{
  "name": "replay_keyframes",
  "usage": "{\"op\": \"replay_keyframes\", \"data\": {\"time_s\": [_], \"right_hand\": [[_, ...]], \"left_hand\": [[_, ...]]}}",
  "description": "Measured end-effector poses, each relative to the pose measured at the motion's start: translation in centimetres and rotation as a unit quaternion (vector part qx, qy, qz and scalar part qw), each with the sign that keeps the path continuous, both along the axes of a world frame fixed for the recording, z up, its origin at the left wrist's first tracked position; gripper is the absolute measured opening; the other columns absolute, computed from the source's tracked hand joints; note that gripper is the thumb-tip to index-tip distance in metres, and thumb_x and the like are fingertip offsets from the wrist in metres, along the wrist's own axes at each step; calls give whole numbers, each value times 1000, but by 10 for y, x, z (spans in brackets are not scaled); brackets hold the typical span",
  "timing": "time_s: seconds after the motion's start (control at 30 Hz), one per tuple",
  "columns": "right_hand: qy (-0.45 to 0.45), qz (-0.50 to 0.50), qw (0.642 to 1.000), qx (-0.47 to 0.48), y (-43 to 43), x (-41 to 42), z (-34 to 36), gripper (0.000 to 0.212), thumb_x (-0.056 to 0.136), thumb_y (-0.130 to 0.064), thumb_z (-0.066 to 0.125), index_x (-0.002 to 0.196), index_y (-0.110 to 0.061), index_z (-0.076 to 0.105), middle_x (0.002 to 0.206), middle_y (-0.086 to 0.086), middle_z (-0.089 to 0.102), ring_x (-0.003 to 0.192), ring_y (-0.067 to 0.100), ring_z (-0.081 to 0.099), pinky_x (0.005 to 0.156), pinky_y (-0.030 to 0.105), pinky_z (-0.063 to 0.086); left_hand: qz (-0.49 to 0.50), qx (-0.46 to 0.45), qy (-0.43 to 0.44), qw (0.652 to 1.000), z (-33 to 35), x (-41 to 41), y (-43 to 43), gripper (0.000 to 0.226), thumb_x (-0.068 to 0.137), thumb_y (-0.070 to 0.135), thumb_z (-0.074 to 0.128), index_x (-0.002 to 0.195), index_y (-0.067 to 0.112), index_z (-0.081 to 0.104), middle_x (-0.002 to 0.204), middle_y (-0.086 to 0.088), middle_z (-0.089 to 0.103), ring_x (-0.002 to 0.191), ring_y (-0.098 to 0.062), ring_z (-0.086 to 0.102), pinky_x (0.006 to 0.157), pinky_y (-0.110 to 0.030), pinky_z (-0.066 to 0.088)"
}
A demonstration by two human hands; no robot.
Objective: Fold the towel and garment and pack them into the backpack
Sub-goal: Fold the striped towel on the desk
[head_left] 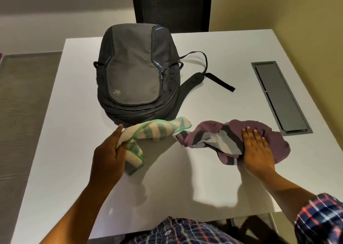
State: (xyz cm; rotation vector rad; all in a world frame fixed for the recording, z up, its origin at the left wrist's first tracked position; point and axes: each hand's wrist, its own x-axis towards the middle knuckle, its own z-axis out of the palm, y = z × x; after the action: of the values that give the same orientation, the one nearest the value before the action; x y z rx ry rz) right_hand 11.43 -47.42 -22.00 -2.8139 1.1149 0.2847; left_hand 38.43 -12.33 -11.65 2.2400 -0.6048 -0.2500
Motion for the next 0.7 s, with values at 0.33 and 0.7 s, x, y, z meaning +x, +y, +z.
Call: {"op": "replay_keyframes", "data": {"time_s": [0.33,0.7], "right_hand": [[-142,64,985,77,109,84,55,93,83,-8,69,156,-12,11,163,9,15,150,22,5,122,46,7],[-280,292,885,229,244,217,133,47,96,-38,52,142,-30,46,134,-6,60,123,16,54,105,33,40]], "left_hand": [[-24,-57,26,998,3,5,17,44,96,12,54,139,14,48,123,14,56,110,4,54,87,1,39],[-144,-86,5,986,55,37,83,40,95,41,42,133,36,53,124,11,64,113,-1,59,98,-16,45]]}}
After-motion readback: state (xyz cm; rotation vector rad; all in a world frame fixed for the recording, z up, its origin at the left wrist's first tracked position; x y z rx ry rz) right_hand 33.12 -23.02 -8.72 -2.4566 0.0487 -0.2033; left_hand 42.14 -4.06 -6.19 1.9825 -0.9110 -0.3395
